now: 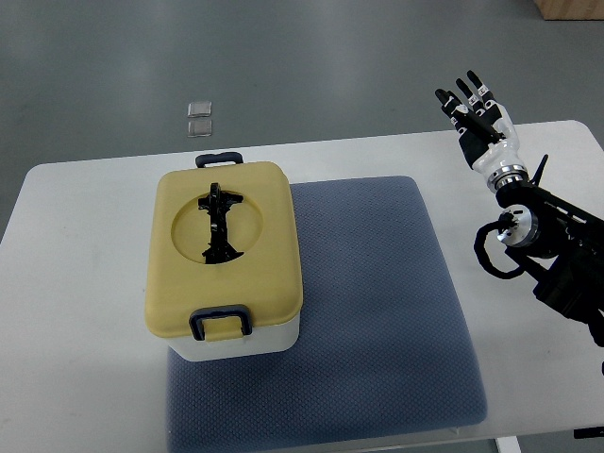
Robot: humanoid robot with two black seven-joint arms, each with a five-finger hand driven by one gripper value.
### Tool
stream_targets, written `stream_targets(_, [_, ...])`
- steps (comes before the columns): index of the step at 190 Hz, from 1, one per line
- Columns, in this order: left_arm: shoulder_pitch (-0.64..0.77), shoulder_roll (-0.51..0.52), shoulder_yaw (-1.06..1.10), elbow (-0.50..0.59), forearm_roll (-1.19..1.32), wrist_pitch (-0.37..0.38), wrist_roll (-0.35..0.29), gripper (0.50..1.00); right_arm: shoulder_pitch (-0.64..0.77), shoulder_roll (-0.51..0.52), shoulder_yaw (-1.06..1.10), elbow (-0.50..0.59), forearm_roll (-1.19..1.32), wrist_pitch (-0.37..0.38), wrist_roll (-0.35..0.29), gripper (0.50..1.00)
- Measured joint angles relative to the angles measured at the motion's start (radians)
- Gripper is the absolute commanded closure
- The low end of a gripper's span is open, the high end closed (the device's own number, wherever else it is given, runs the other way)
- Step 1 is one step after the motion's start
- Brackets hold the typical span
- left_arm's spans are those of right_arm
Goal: Open white storage box with right hand
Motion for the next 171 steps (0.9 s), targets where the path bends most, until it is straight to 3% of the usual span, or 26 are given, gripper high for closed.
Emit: stream_targets(171, [-0.014, 0.0, -0.002, 0.011, 0.0, 0.003, -0.005, 0.5, 0.002, 0.0, 0.0, -0.013, 0.0, 0.001, 0.0, 0.572])
